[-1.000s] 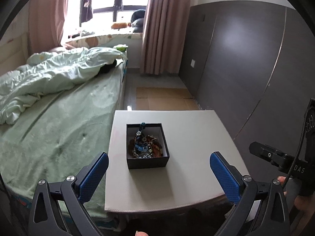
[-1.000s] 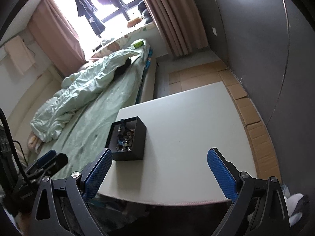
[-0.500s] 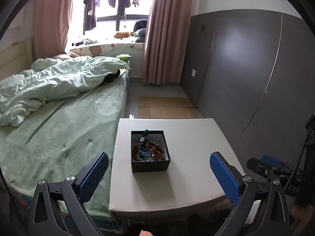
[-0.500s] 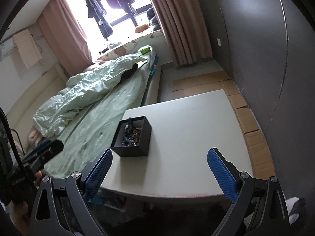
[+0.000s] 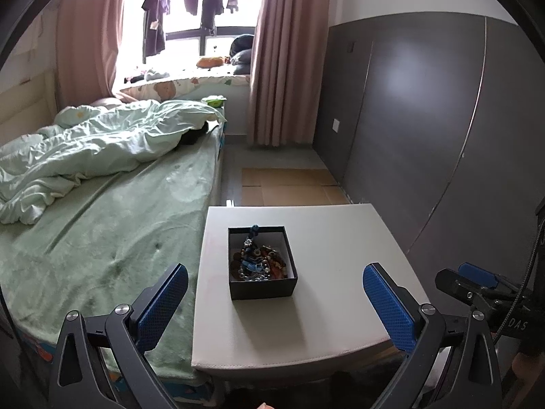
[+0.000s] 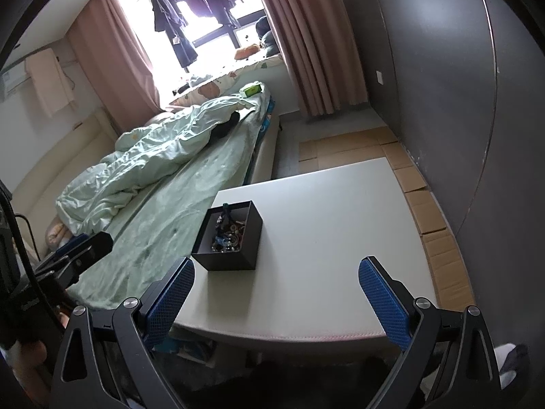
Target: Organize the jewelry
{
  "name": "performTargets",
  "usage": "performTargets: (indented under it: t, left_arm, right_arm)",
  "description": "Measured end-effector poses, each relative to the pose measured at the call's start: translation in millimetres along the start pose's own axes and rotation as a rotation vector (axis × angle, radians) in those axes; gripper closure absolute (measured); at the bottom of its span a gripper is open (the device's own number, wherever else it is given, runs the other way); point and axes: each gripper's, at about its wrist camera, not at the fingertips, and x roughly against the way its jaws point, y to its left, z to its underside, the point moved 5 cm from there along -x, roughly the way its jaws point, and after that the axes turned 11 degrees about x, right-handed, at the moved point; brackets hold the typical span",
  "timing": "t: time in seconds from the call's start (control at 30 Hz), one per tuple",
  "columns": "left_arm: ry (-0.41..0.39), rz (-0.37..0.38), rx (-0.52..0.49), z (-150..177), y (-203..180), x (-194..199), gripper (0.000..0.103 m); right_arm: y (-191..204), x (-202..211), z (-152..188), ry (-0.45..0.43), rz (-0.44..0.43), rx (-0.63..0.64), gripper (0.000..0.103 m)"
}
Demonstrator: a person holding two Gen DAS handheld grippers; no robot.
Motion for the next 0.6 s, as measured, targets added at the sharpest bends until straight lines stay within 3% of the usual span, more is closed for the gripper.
performTargets:
  t: [0.6]
  left_arm:
    - [-0.012,-0.008,0.000,-2.1,3.7,-2.9,0.000]
  right_arm:
    - [-5.5,9.3,-4.5,-0.009,0.004,-0.005,0.006]
